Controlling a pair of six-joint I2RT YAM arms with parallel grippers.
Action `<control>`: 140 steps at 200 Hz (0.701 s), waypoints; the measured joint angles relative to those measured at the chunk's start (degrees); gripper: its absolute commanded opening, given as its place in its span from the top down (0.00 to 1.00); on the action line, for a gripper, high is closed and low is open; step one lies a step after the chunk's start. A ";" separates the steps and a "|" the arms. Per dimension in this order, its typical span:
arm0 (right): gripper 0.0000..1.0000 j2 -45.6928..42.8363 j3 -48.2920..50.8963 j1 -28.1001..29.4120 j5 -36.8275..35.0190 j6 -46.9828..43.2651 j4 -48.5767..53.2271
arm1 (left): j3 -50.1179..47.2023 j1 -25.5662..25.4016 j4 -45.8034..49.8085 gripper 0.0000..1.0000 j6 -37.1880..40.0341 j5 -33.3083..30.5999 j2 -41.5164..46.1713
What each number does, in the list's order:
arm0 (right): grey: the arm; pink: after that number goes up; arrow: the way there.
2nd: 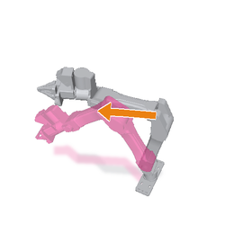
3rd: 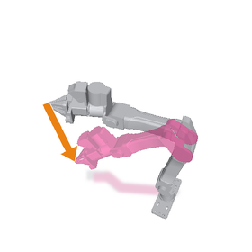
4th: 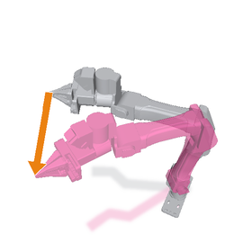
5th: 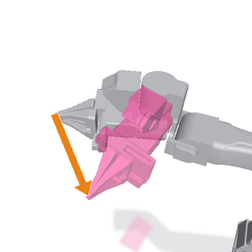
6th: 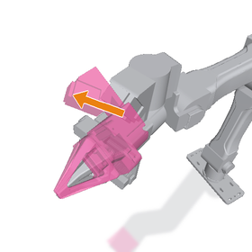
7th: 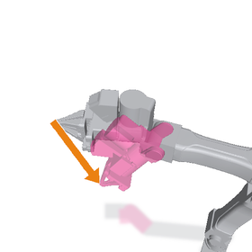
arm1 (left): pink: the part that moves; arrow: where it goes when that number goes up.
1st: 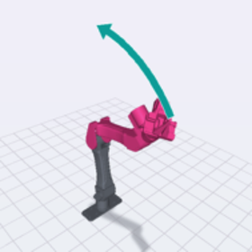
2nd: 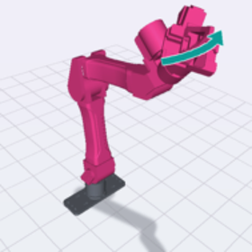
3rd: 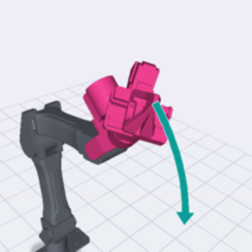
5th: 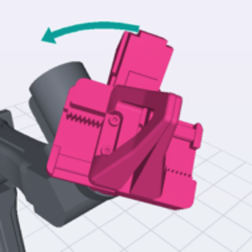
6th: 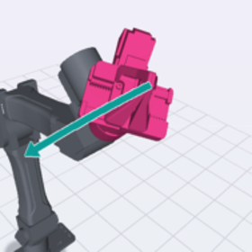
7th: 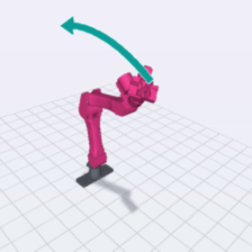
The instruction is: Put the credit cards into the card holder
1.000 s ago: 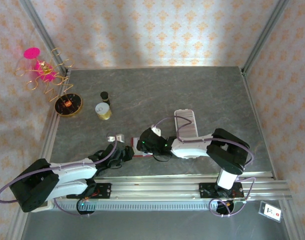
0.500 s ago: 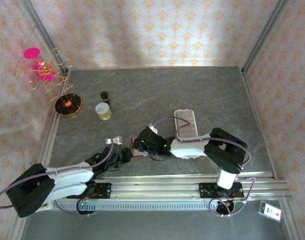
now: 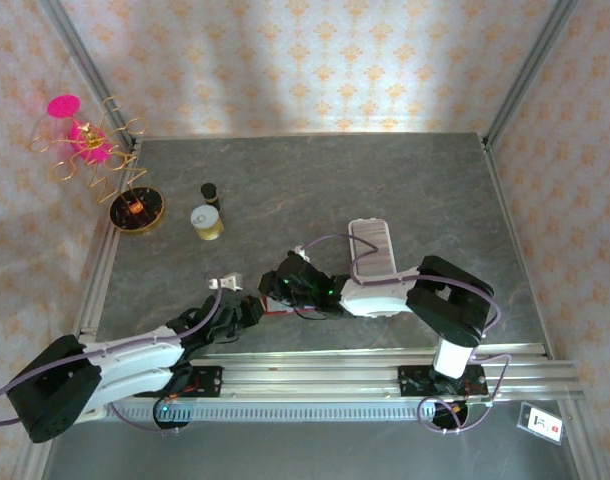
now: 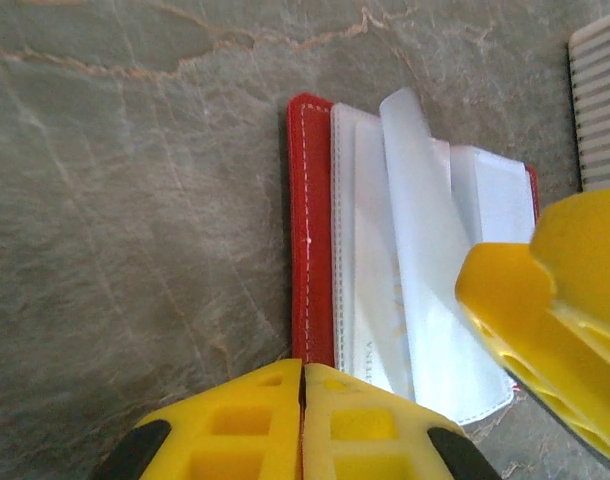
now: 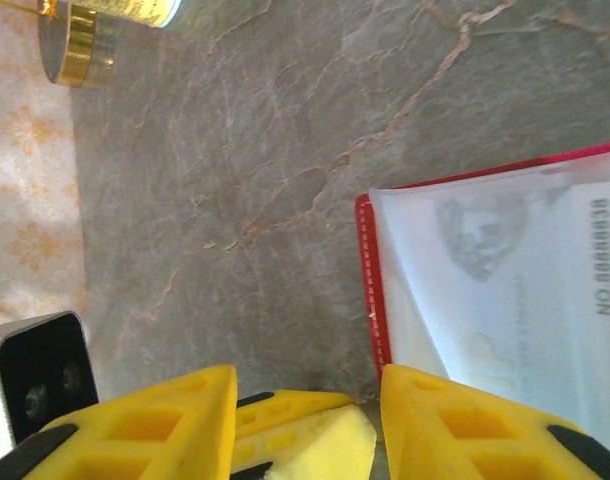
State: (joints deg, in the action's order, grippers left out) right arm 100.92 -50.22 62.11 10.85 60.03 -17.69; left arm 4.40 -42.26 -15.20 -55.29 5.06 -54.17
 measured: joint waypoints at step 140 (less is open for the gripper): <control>0.56 -2.08 -6.84 -0.33 2.56 -9.44 -0.90 | 8.76 0.00 24.94 0.81 -0.57 -13.07 18.95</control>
State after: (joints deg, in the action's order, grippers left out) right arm 98.85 -57.06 61.78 13.41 50.59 -18.59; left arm 13.17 -42.26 9.74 -55.86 -8.01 -35.22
